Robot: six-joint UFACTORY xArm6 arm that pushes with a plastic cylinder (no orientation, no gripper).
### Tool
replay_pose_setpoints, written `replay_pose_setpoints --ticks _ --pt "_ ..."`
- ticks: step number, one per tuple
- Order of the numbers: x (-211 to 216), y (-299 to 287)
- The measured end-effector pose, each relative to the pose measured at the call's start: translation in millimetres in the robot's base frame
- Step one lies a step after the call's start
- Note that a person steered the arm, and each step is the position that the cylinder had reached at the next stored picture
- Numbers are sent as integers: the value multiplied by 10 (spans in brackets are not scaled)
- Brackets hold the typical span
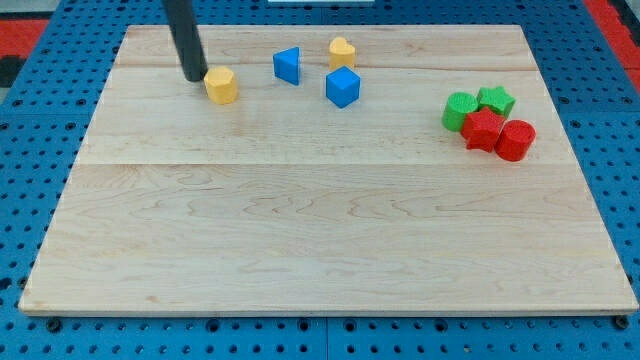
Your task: Move the yellow hexagon slightly to the top side
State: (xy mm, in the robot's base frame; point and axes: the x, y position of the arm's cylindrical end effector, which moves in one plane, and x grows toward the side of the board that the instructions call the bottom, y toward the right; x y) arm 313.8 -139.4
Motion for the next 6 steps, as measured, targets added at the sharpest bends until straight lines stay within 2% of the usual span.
replay_pose_setpoints --ticks 1,2,3,4,5,6 --pt "228 723" --pt "621 421" --pt "1144 686" --pt "947 1124" --pt "548 1009" --pt "696 1376"
